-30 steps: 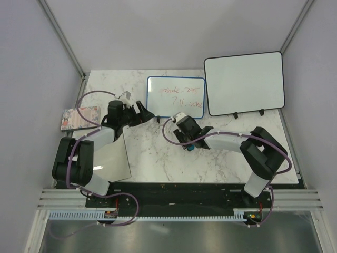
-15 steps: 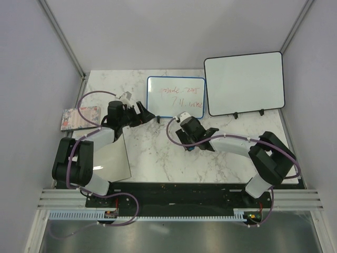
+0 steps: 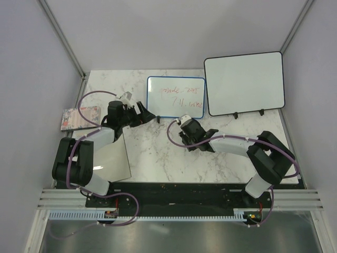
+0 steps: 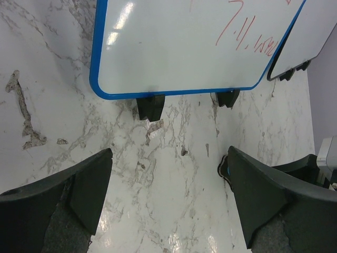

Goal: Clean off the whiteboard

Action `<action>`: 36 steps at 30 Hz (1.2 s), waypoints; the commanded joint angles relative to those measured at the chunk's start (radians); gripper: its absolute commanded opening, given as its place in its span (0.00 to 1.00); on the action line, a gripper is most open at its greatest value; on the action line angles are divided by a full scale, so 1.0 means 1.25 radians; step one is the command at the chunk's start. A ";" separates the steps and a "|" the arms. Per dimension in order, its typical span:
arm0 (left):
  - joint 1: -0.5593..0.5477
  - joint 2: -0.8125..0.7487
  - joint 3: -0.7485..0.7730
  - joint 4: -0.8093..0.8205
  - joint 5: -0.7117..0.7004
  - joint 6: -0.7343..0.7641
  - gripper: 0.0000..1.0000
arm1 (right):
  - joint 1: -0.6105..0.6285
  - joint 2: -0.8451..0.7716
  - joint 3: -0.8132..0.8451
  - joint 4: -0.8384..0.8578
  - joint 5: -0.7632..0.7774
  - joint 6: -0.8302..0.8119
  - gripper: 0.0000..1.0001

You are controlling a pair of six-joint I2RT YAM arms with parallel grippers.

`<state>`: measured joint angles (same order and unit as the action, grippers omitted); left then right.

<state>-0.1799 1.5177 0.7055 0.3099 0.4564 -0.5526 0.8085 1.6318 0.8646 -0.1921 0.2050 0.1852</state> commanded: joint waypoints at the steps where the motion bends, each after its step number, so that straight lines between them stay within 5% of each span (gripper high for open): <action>1: 0.002 0.004 0.010 0.024 0.030 0.006 0.96 | 0.002 0.031 0.010 -0.002 -0.002 0.005 0.34; 3: 0.002 0.006 0.010 0.024 0.030 0.006 0.96 | 0.002 0.042 0.016 -0.005 0.002 0.006 0.34; 8: 0.002 0.003 0.018 0.032 -0.007 -0.003 0.96 | 0.000 0.053 0.026 -0.011 0.019 0.017 0.00; 17: 0.030 0.113 0.032 0.332 -0.042 -0.059 0.99 | -0.026 -0.074 0.018 0.031 0.043 0.021 0.00; 25: 0.124 0.371 0.133 0.729 0.083 -0.245 0.99 | -0.044 -0.200 -0.006 0.063 0.063 0.005 0.00; 36: 0.128 0.530 0.455 0.709 0.273 -0.271 0.98 | -0.125 -0.222 -0.036 0.144 -0.001 0.009 0.00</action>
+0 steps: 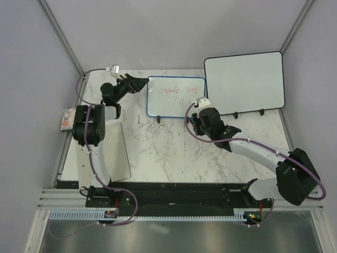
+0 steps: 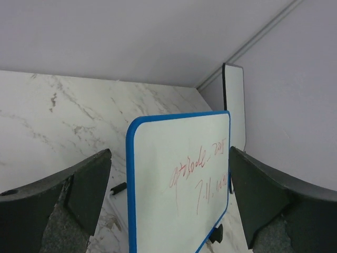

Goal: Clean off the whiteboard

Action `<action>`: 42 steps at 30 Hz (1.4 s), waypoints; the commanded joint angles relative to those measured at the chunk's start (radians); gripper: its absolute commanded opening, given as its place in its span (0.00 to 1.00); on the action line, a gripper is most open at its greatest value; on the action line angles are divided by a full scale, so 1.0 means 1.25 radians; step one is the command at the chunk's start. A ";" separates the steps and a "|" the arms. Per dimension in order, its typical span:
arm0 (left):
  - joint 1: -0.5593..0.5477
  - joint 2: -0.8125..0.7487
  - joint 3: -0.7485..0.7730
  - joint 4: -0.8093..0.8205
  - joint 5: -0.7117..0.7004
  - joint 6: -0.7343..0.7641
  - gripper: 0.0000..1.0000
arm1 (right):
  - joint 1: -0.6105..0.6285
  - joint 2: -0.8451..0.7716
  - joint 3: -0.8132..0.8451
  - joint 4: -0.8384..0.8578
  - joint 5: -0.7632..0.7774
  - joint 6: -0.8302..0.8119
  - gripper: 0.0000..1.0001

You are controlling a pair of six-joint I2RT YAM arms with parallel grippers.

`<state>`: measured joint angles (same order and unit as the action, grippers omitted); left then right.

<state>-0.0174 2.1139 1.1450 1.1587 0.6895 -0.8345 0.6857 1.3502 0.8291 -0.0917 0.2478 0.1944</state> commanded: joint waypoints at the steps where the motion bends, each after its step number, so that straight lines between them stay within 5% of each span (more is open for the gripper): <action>1: -0.002 0.059 0.114 0.018 0.087 -0.037 0.98 | -0.038 0.013 -0.006 0.067 -0.048 0.004 0.00; 13: -0.018 0.190 0.274 -0.063 0.126 0.000 0.97 | -0.053 0.044 0.033 0.113 -0.028 -0.020 0.00; 19: -0.054 0.185 0.308 -0.178 0.131 0.112 0.94 | -0.055 0.062 0.063 0.160 0.039 -0.051 0.00; 28: -0.054 0.232 0.322 -0.116 0.174 0.087 0.74 | -0.071 0.190 0.110 0.339 0.072 -0.074 0.00; 37: -0.049 0.265 0.348 -0.079 0.198 0.050 0.37 | -0.092 0.310 0.139 0.466 0.099 -0.094 0.00; 41: -0.047 0.266 0.349 -0.074 0.203 0.044 0.03 | -0.108 0.338 0.145 0.488 0.105 -0.087 0.00; 42: -0.047 0.265 0.348 -0.074 0.204 0.044 0.02 | -0.110 0.347 0.145 0.494 0.110 -0.087 0.00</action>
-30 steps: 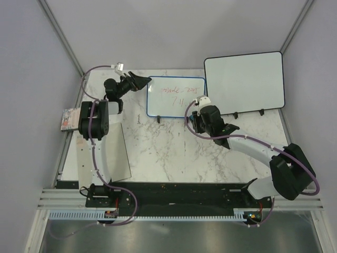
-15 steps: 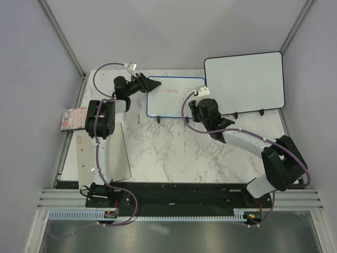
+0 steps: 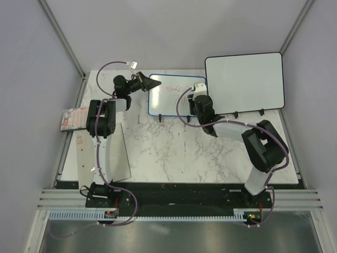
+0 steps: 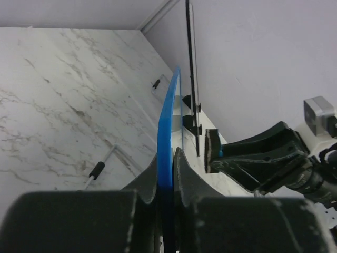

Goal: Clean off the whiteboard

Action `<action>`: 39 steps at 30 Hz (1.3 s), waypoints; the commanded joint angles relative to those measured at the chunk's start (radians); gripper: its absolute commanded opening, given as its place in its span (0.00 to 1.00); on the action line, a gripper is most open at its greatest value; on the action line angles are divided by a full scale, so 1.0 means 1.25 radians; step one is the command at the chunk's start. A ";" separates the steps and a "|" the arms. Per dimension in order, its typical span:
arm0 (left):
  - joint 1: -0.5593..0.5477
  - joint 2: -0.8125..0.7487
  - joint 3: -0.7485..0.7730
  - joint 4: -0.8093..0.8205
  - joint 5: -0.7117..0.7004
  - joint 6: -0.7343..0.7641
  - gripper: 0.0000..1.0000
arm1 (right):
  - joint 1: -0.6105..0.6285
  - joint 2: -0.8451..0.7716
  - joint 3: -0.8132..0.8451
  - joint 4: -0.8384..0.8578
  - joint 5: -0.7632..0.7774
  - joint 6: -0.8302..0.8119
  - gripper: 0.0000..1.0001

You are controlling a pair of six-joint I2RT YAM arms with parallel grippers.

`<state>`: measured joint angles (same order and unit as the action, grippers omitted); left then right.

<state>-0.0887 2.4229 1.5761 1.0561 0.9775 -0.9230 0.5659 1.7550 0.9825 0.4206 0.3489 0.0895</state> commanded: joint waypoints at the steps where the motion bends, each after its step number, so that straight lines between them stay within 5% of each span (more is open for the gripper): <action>1: 0.010 0.017 0.001 0.012 -0.027 0.114 0.02 | -0.017 0.028 0.022 0.098 0.031 -0.002 0.00; 20: 0.046 -0.001 -0.050 0.006 0.002 0.105 0.02 | -0.016 0.183 0.161 0.069 -0.064 0.036 0.00; 31: 0.048 -0.012 -0.045 -0.054 0.048 0.133 0.02 | 0.102 0.239 0.267 -0.031 -0.124 -0.004 0.00; 39: 0.055 -0.024 -0.067 -0.056 0.045 0.133 0.02 | 0.122 0.274 0.310 -0.100 0.075 0.036 0.00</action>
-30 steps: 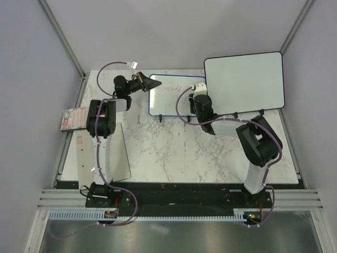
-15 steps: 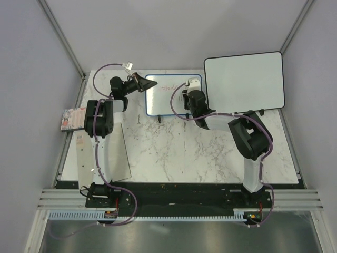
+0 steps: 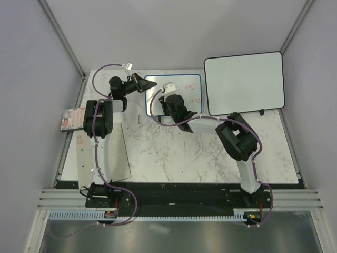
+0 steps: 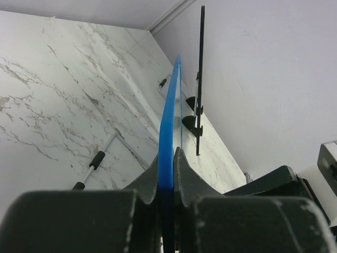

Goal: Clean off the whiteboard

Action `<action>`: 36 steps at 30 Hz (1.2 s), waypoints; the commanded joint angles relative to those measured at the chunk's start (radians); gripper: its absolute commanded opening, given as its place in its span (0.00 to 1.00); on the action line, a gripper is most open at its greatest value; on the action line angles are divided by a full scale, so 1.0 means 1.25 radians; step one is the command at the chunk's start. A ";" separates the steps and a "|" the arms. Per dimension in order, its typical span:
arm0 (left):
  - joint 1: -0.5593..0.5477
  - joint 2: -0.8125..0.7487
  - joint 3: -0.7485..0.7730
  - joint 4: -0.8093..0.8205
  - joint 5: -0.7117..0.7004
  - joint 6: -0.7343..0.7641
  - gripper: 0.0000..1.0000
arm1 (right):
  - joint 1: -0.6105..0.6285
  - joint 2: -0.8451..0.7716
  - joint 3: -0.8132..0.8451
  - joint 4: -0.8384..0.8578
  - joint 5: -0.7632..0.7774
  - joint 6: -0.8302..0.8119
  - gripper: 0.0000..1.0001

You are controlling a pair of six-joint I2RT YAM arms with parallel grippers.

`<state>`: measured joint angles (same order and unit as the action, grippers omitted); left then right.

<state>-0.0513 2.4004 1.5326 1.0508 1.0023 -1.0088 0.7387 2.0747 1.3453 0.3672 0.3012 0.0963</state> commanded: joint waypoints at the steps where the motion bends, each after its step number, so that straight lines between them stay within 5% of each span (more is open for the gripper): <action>1: 0.028 -0.006 -0.036 -0.052 0.025 0.198 0.02 | -0.023 0.019 0.022 -0.065 0.137 0.037 0.00; 18: 0.069 -0.029 -0.033 -0.113 0.060 0.202 0.02 | -0.152 0.019 0.004 -0.153 0.243 0.065 0.00; 36: 0.074 -0.021 -0.031 -0.103 0.071 0.187 0.02 | -0.049 0.009 0.007 -0.131 -0.004 0.006 0.00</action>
<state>0.0059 2.3688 1.5040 0.9520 1.0840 -0.9489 0.6289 2.0693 1.3647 0.2768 0.4377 0.0956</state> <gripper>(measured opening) 0.084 0.359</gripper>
